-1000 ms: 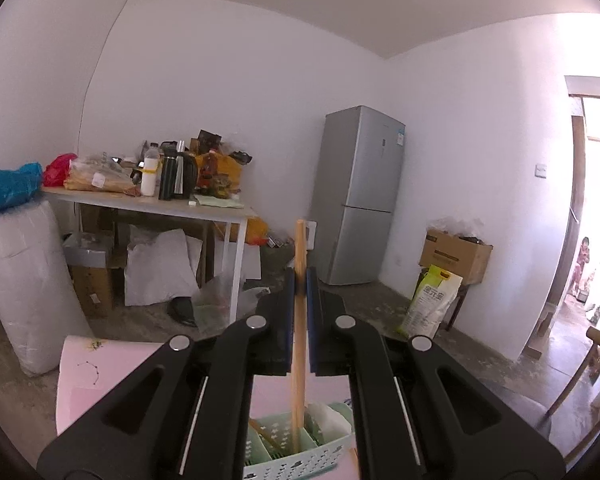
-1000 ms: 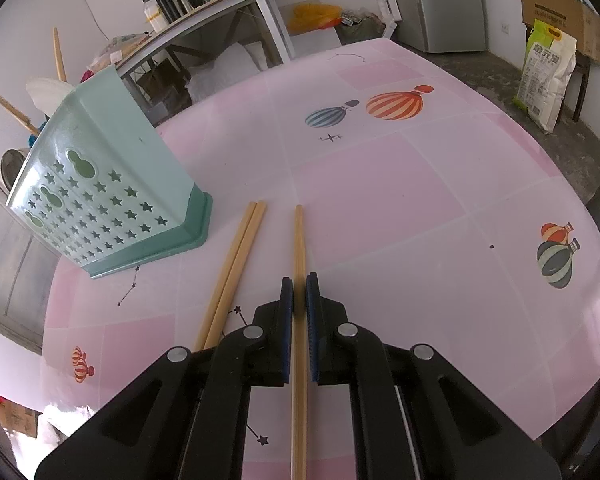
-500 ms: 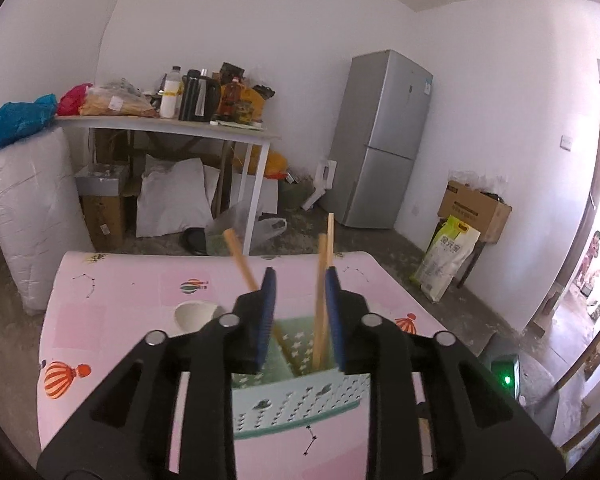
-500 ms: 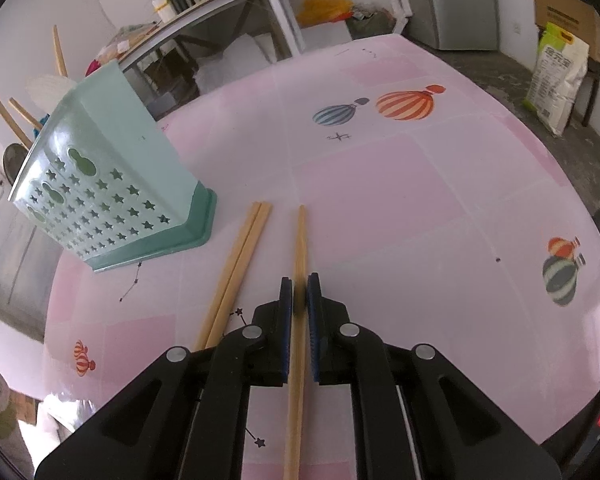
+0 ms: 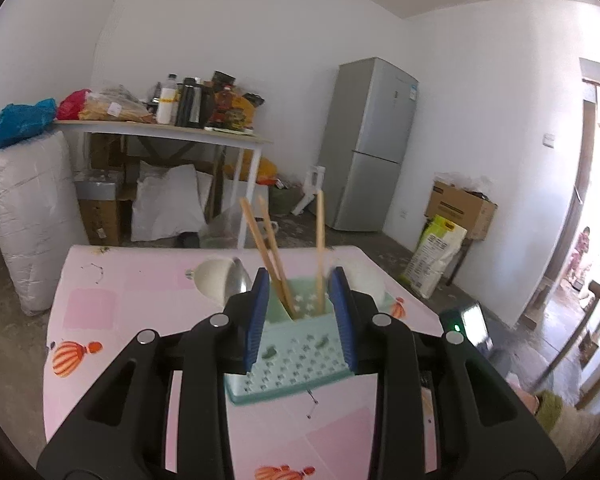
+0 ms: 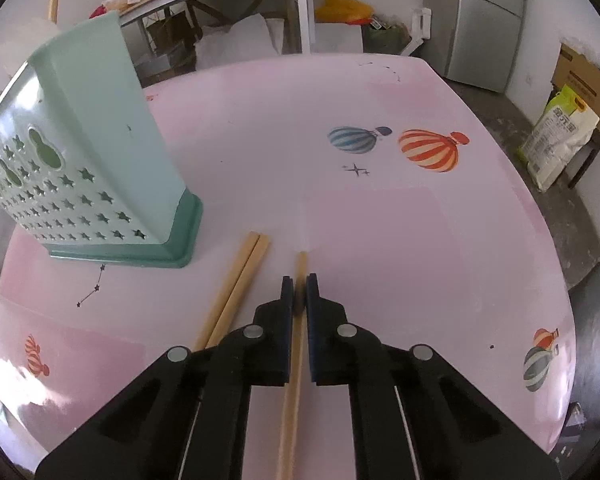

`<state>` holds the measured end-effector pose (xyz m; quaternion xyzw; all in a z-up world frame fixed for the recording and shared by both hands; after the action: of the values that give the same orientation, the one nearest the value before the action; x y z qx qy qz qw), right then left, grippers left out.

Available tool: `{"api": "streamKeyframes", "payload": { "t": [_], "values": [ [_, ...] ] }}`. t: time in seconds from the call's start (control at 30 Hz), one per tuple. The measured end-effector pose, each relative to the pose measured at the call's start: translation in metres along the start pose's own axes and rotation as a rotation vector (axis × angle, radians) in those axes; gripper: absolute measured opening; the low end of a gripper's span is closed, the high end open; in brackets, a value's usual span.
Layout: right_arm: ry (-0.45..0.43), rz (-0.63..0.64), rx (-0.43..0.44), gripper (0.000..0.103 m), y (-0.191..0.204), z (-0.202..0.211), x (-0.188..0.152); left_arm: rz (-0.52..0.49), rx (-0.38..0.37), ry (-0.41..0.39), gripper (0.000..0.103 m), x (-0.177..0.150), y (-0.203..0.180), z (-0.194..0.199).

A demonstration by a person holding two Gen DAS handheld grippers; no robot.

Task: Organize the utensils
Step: 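Lift the chopstick with the right tool and drop it into the green holder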

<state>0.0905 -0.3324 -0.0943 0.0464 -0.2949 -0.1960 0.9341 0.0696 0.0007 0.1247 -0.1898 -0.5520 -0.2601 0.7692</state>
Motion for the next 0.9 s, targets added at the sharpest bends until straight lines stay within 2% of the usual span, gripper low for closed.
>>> {"api": "streamKeyframes", "payload": {
  "t": [0.1,0.23,0.33,0.47,0.53,0.77,0.9],
  "values": [
    [-0.017,-0.065,0.063,0.006,-0.006,0.012,0.002,0.013,-0.075,0.059,0.03,-0.016,-0.015,-0.009],
    [-0.121,-0.124,0.131,0.006,-0.011,0.054,0.008,0.024,-0.195,0.221,0.03,-0.057,-0.051,-0.039],
    [-0.224,-0.145,0.199,0.006,-0.008,0.101,0.018,0.037,-0.238,0.351,0.03,-0.092,-0.073,-0.065],
    [-0.382,-0.133,0.291,0.006,0.003,0.166,0.035,0.075,-0.227,0.455,0.03,-0.12,-0.076,-0.088],
    [-0.448,-0.123,0.349,0.006,0.012,0.194,0.044,0.079,-0.218,0.478,0.03,-0.128,-0.076,-0.089],
    [-0.575,-0.042,0.5,0.006,0.055,0.25,0.086,0.085,-0.164,0.493,0.03,-0.135,-0.057,-0.082],
    [-0.615,0.015,0.545,0.006,0.085,0.264,0.108,0.096,-0.137,0.501,0.03,-0.134,-0.048,-0.085]
  ]
}}
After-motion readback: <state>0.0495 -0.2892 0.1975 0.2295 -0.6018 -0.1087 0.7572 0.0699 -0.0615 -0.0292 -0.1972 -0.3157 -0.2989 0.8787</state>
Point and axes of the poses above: each gripper's, at about its wrist camera, not at the fingertips, and z roughly against the way its jaws point, y to its left, x to its top, the point moved 3 cm from there along -z, roughly the way its jaws point, and after that the axes turned 13 degrees about -z, right-handed, at the moved point
